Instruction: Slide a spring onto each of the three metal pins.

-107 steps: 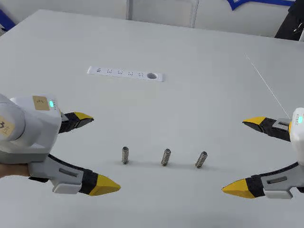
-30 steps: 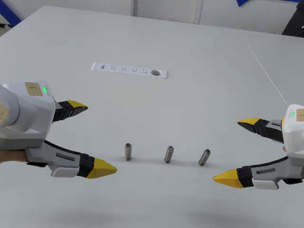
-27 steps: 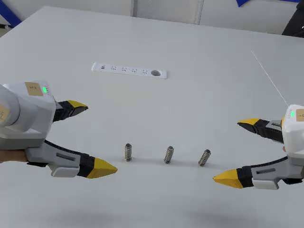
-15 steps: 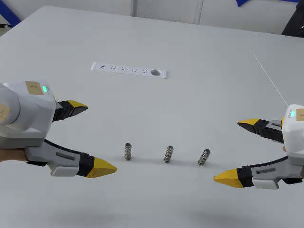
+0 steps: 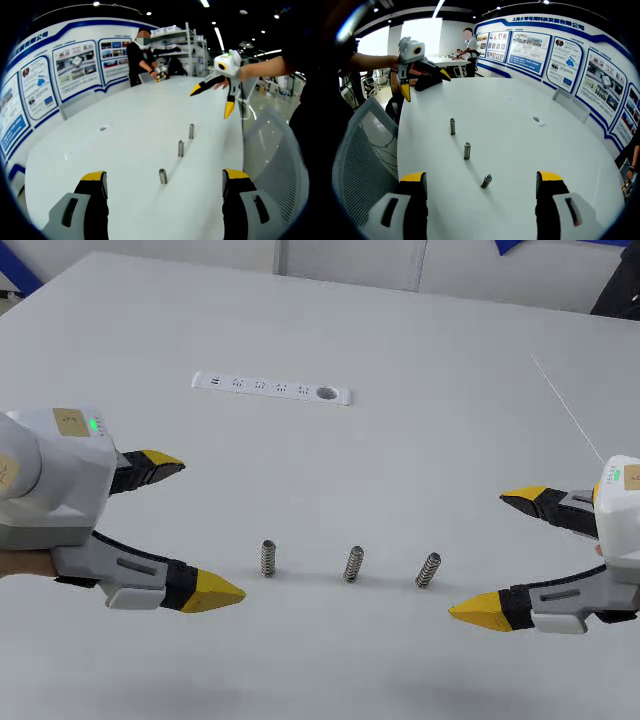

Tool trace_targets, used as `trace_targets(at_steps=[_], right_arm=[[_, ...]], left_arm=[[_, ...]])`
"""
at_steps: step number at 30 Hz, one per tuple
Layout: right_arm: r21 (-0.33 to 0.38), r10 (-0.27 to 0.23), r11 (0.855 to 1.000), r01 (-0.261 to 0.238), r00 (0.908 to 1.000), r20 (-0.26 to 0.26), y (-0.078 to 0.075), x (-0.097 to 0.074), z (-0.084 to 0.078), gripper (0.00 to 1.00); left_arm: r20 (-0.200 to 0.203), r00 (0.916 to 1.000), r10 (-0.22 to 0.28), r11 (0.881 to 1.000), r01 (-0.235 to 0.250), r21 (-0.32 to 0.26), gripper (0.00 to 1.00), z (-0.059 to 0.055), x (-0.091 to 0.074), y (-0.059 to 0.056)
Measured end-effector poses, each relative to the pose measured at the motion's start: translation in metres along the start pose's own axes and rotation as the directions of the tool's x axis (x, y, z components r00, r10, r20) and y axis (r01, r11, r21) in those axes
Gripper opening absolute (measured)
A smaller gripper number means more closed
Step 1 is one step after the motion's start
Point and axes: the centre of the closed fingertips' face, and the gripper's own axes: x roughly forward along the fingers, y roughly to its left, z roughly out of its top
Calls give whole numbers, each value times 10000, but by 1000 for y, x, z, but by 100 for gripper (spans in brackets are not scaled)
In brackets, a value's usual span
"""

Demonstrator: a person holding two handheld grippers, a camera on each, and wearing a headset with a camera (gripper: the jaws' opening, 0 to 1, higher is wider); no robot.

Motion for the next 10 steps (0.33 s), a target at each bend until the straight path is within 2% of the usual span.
trace_targets(at_steps=[10], right_arm=[[3, -58, 10000, 58, 10000, -12, -3, -2, -1, 91]], left_arm=[[-26, 10000, -38, 10000, 38, 0, 97, 0, 1, -1]])
